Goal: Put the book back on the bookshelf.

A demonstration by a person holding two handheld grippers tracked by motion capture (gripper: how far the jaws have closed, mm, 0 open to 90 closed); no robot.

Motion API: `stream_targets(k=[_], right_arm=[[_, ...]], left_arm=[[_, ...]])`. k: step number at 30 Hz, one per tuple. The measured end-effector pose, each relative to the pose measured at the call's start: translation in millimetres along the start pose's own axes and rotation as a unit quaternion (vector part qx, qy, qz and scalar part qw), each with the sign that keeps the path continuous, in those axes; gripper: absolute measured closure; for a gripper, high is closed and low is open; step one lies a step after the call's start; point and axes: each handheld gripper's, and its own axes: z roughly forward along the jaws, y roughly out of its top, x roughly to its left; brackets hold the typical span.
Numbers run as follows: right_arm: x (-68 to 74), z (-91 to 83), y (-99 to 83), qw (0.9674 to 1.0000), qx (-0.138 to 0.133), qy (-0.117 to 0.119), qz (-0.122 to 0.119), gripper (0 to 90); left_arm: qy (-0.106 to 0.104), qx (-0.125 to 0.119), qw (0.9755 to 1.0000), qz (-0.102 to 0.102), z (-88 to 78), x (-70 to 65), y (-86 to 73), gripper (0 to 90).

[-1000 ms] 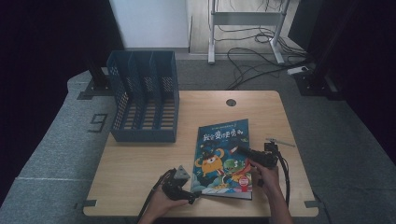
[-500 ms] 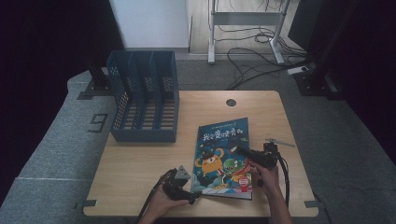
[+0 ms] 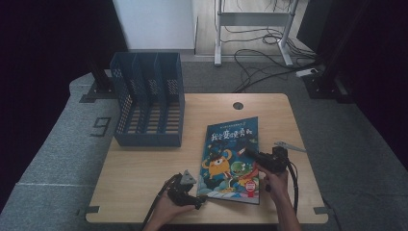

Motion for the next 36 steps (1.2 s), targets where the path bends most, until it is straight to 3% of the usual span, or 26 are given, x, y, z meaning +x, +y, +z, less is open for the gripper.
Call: stream_targets(k=[7, 13, 20, 36], right_arm=[[14.4, -4.1, 2.7, 0.9987, -0.022, 0.007, -0.044, 73.9], [23.0, -6.4, 3.3, 0.9959, -0.038, 0.017, -0.08, 73.8], [26.2, -7.6, 3.3, 0.9946, -0.042, 0.018, -0.093, 73.8], [29.5, -8.9, 3.4, 0.9931, -0.047, 0.021, -0.105, 73.7]], left_arm=[[-0.003, -0.009, 0.9997, -0.021, -0.1, 3.7, 0.0, 15.2], [-0.005, -0.012, 0.9996, -0.026, 0.0, 5.1, -0.1, 14.6], [-0.005, -0.009, 0.9998, -0.017, -0.4, 4.3, -0.1, 15.9], [-0.002, -0.01, 0.9998, -0.016, 0.1, 4.6, -0.1, 14.7]])
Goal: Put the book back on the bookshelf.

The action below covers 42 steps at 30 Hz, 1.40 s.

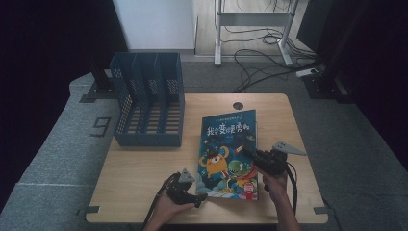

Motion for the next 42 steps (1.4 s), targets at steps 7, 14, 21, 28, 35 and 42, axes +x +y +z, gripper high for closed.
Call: stream_targets(k=[7, 14, 21, 28, 35, 42], right_arm=[[3.9, -1.9, 1.3, 0.9999, -0.01, -0.003, -0.013, 73.8], [12.7, -4.5, 3.8, 0.9988, -0.021, 0.003, -0.043, 73.8], [20.9, -6.6, 6.1, 0.9972, -0.032, 0.008, -0.067, 73.9], [25.1, -8.2, 6.8, 0.9958, -0.043, 0.012, -0.08, 73.9], [28.8, -9.6, 7.6, 0.9945, -0.049, 0.017, -0.091, 73.9], [30.2, -10.8, 7.8, 0.9938, -0.054, 0.016, -0.096, 74.0]], left_arm=[[0.007, -0.006, 1.0, -0.003, 1.1, 0.1, -0.1, 14.7], [0.007, -0.008, 0.9999, -0.004, 1.6, 0.4, -0.1, 14.2], [0.008, -0.01, 0.9999, -0.004, 2.1, 1.1, -0.1, 13.7], [0.012, -0.013, 0.9998, -0.006, 3.0, 1.4, 0.2, 13.7], [0.015, -0.017, 0.9997, -0.007, 3.8, 1.8, 0.2, 13.3], [0.02, -0.024, 0.9995, -0.008, 5.3, 2.2, 0.3, 12.8]])
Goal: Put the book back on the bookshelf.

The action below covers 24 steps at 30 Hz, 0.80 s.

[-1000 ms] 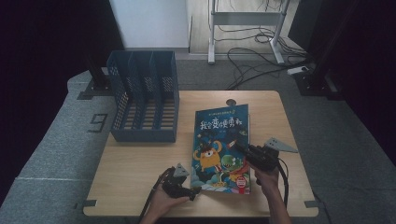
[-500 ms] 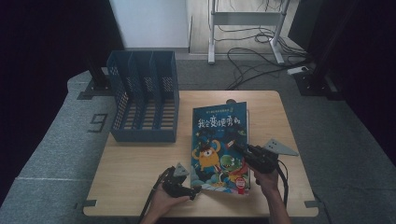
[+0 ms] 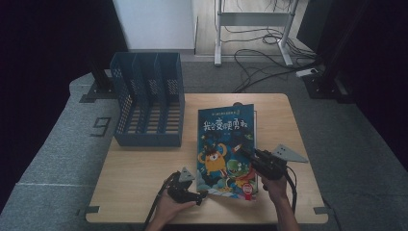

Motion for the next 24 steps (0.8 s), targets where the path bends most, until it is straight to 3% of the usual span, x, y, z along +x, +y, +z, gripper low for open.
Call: stream_targets(k=[24], right_arm=[[6.0, -4.5, 1.8, 0.9993, -0.031, 0.01, -0.019, 74.1]], left_arm=[[0.021, -0.022, 0.9995, 0.001, 6.0, -0.4, 1.7, 12.3]])
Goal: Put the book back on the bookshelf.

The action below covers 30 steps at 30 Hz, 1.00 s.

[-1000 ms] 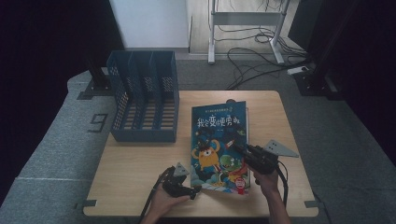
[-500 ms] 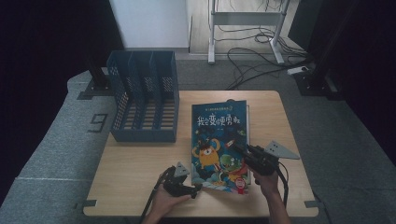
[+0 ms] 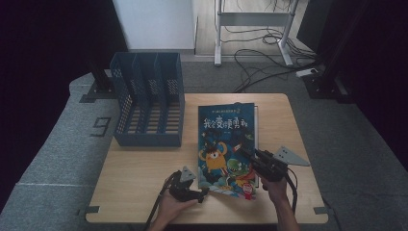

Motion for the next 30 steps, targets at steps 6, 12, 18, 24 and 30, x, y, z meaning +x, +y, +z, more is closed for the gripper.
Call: stream_targets(k=[6, 12, 18, 24, 30], right_arm=[[-2.0, -0.3, -0.9, 1.0, 0.0, -0.005, -0.005, 74.2], [-6.7, 0.4, -2.3, 0.9998, 0.009, -0.016, 0.006, 74.1], [-10.1, 0.2, -4.4, 0.9997, 0.008, -0.018, 0.017, 74.1], [-6.8, -0.1, -3.4, 0.9998, 0.0, -0.01, 0.018, 74.0], [1.5, -0.6, -0.2, 0.9999, -0.011, 0.0, 0.002, 74.0]], left_arm=[[0.006, 0.003, 1.0, 0.005, -0.7, -2.2, 0.4, 13.8], [0.009, 0.017, 0.9996, 0.019, -1.1, -3.6, -1.3, 14.2], [0.012, 0.017, 0.9996, 0.018, -0.4, -4.9, -1.2, 13.9], [0.013, 0.018, 0.9995, 0.021, 0.0, -4.1, -0.4, 12.3], [0.021, 0.014, 0.9994, 0.022, 1.3, -3.7, 0.4, 11.8]])
